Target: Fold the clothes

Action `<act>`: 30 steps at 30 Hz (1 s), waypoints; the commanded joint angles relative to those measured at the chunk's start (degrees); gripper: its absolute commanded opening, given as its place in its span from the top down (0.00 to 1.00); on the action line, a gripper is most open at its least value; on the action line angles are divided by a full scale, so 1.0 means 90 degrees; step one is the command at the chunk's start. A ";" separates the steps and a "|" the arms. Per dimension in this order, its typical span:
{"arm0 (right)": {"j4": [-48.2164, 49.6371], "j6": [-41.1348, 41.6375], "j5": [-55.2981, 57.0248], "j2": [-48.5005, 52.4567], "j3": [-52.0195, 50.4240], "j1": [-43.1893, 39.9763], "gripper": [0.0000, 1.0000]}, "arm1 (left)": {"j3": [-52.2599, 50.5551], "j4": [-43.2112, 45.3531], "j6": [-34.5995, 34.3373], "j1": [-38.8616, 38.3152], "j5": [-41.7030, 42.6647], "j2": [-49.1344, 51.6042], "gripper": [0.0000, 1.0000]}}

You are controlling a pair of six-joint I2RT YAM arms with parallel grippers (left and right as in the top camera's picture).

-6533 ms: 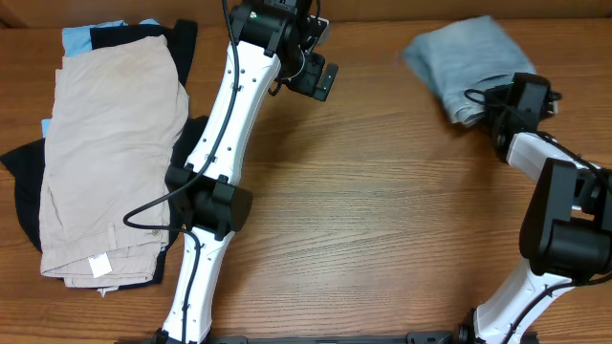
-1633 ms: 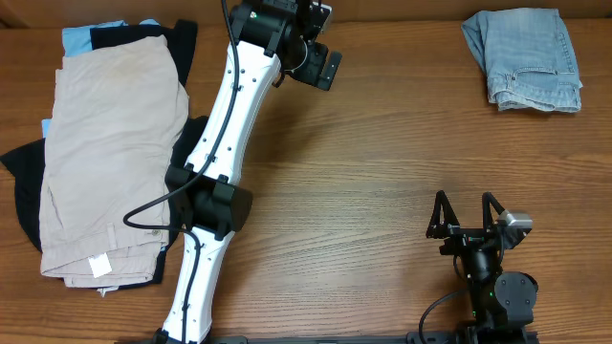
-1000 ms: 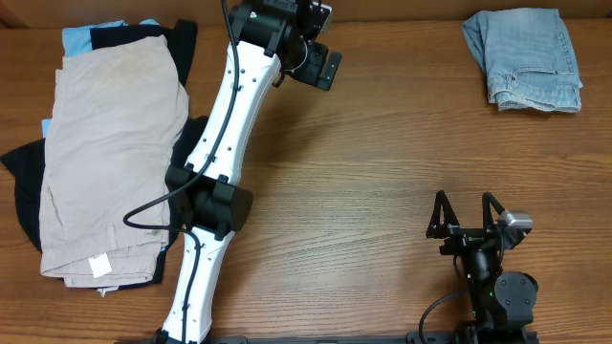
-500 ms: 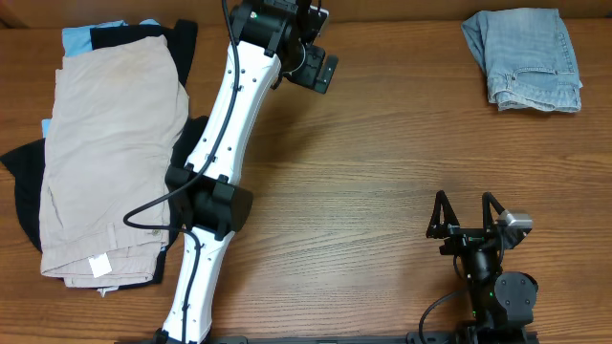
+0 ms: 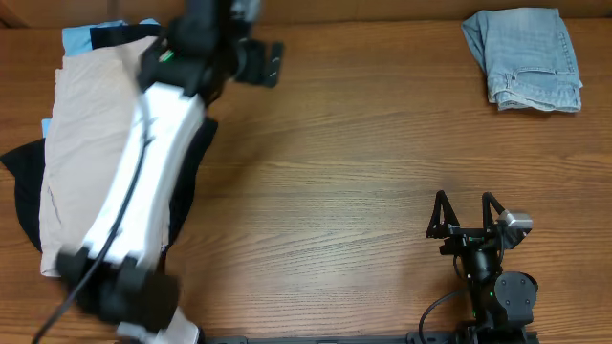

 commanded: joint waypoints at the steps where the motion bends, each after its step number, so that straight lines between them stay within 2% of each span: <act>1: 0.0036 -0.0044 0.0087 -0.0070 -0.0066 0.0049 0.00 | -0.1668 0.0520 -0.0024 0.0418 0.0078 -0.1336 0.00; 11: 0.0039 -0.0044 0.0087 -0.0070 -0.0066 0.0049 0.00 | -0.5654 0.2781 -0.0039 0.1268 0.0301 -0.4636 0.00; 19: 0.0036 -0.0044 0.0087 -0.0070 -0.0066 0.0049 0.00 | -0.8660 0.4986 -0.0039 0.1729 0.0483 -0.6713 0.00; 24: 0.0036 -0.0044 0.0087 -0.0070 -0.0066 0.0049 0.00 | -0.9930 0.5955 -0.0039 0.1753 0.0525 -0.7643 0.00; 30: 0.0036 -0.0044 0.0087 -0.0070 -0.0066 0.0049 0.00 | -1.0829 0.6324 -0.0010 0.1761 0.0500 -0.8578 0.00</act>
